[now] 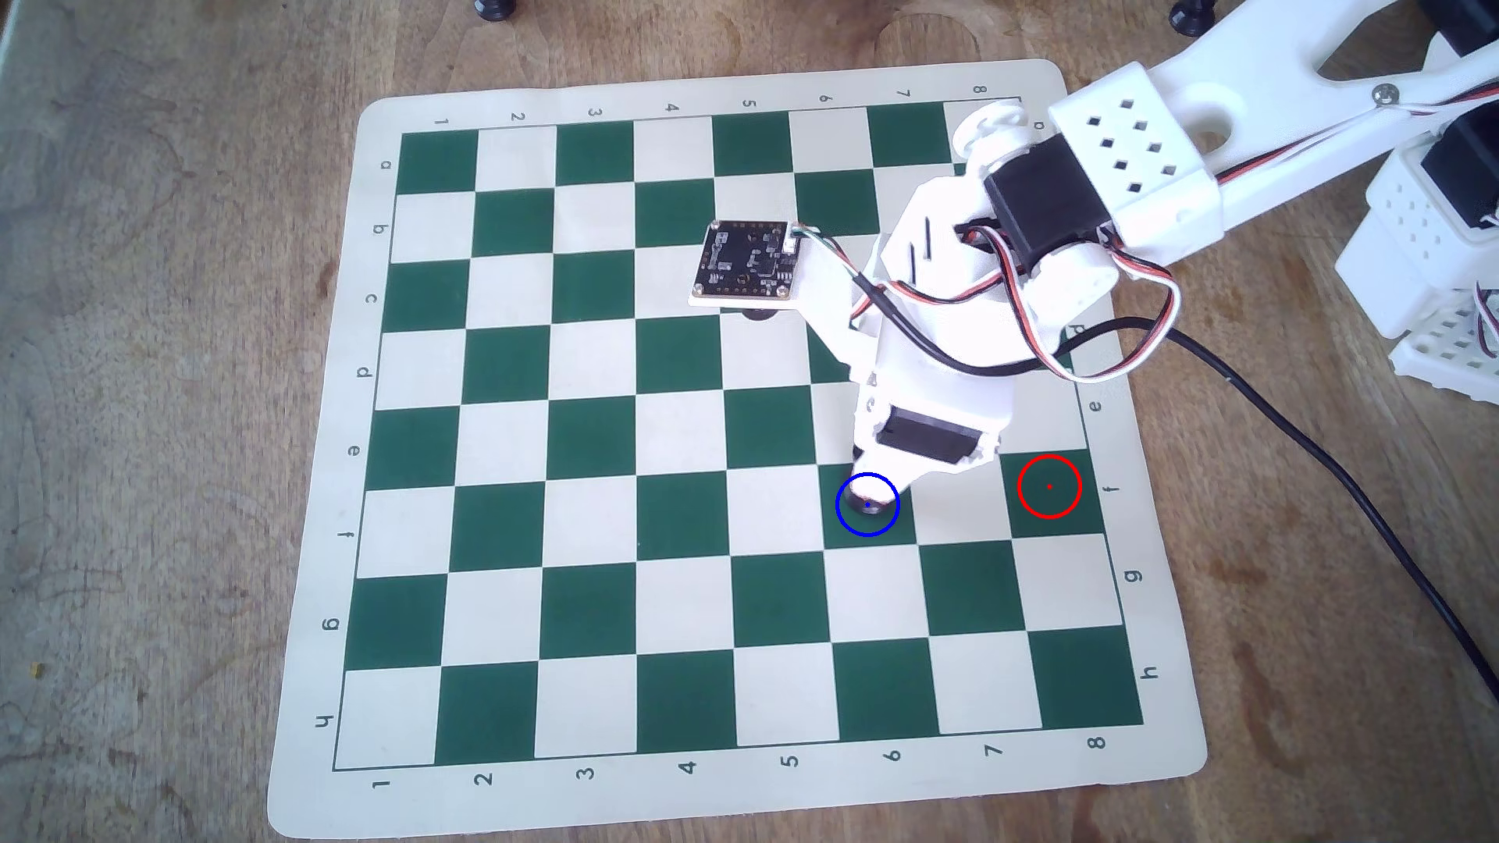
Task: Move the chess piece from red to blue
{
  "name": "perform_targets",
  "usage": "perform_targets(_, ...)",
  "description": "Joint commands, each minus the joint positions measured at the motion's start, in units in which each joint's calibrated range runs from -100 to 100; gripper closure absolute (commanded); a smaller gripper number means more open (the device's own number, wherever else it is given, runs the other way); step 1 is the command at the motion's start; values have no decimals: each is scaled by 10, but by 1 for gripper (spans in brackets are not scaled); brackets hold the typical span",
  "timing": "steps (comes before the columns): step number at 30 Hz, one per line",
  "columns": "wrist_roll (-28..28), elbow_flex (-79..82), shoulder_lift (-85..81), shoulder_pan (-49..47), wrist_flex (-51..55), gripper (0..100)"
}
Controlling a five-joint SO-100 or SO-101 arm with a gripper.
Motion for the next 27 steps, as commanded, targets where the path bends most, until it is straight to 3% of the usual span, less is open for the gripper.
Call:
perform_targets(1,-3,-15,-12,-9,-8,99)
perform_targets(10,-3,-15,-6,-10,-8,98)
perform_targets(17,-3,-10,-4,-4,-13,79)
perform_targets(27,-1,-3,-30,0,-13,75)
